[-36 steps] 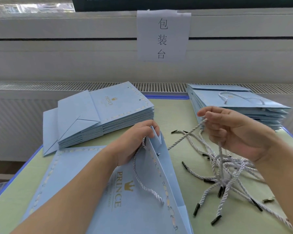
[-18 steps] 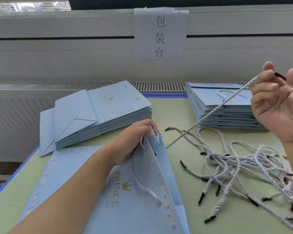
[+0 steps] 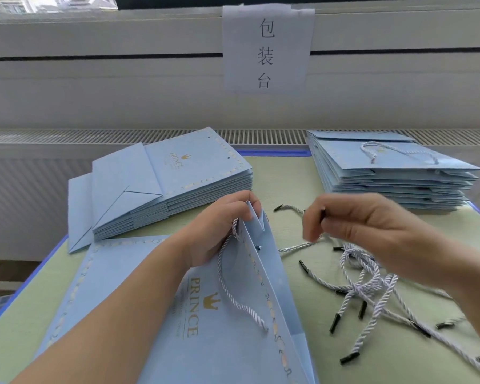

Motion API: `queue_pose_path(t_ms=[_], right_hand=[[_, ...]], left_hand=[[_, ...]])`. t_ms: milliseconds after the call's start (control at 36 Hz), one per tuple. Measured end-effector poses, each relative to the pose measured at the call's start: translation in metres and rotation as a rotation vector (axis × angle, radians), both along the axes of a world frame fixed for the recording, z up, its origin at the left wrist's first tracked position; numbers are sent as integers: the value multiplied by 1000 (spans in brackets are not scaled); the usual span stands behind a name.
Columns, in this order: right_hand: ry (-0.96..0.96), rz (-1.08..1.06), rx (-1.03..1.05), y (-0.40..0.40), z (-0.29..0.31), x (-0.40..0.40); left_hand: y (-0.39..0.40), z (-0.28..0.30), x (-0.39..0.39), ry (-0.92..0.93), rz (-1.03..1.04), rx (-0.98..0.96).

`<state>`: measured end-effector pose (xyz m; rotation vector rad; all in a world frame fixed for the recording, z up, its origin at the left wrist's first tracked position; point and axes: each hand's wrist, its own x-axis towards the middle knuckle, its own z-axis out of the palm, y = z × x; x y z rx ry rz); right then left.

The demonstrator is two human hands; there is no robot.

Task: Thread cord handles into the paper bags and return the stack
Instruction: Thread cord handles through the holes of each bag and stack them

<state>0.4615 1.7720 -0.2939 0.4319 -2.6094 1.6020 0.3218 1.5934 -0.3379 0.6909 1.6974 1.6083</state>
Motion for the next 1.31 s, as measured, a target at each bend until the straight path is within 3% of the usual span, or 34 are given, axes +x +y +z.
queue_pose_path(t_ms=[111,278,528,639,778,1000,1306], right_hand=[[-155,25,29,-11,-16,12],[-117,-71,428,-22,-22,25],[-136,-44,572,-30,-26,28],[-220,56,452,-39,-29,20],[-337,102,131,-43,-33,13],[-370,107,-27,-45,-45,16],[-507,140,-401,-46,-51,21]], left_hand=[[-1,-2,-5,-27,-10,16],[-3,-2,-7,-60,-25,27],[-4,-1,-9,-95,0,65],[-4,0,-8,-97,10,77],[-4,0,-8,-84,9,83],[-5,-2,-10,-89,-40,102],[-4,-1,-10,-57,-37,93]])
